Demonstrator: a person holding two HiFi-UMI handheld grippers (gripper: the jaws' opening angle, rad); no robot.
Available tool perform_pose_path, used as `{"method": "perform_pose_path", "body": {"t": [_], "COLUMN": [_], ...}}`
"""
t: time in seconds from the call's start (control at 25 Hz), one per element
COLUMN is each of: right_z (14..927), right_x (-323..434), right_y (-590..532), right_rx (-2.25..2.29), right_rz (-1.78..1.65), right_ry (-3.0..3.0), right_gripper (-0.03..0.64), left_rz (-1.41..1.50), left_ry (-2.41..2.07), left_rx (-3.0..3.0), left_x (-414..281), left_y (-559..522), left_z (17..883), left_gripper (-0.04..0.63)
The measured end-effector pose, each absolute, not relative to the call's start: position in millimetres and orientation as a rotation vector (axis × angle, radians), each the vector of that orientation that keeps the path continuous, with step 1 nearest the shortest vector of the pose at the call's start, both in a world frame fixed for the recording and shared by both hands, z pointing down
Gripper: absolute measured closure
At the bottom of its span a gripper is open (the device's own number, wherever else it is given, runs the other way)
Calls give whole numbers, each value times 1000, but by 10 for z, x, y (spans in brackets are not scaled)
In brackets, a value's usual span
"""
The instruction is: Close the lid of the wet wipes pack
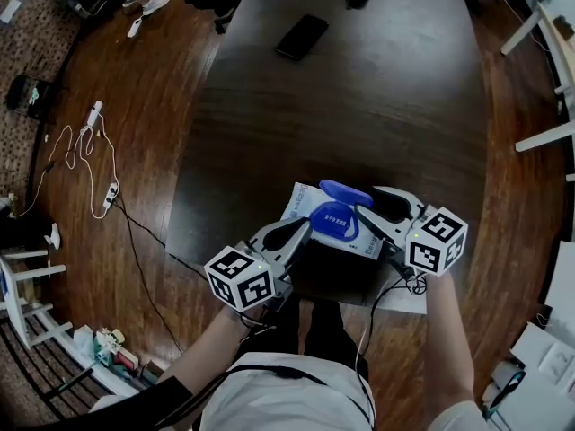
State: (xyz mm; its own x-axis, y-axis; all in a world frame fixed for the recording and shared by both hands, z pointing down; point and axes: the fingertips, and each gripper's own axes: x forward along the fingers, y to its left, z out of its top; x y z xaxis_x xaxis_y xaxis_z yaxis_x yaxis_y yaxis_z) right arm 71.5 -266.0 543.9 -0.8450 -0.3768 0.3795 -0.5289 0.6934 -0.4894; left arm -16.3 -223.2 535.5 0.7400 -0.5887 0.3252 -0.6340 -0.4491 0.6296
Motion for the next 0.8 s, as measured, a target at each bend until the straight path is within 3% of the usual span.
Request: {"method": "perform_pose_path", "body": {"t": [0.8], "right_z": [5175], "right_x": [508], "right_y": [-2240], "right_rx": [780], "right_rz": [824], "right_ry": [-2670], "right_gripper": [449], "left_rz": [64], "left_ry": [-910], "left_rx": [2236], "left_x": [-359], "left_y": [-2043], "left_z": [5153], "left_gripper": [597]}}
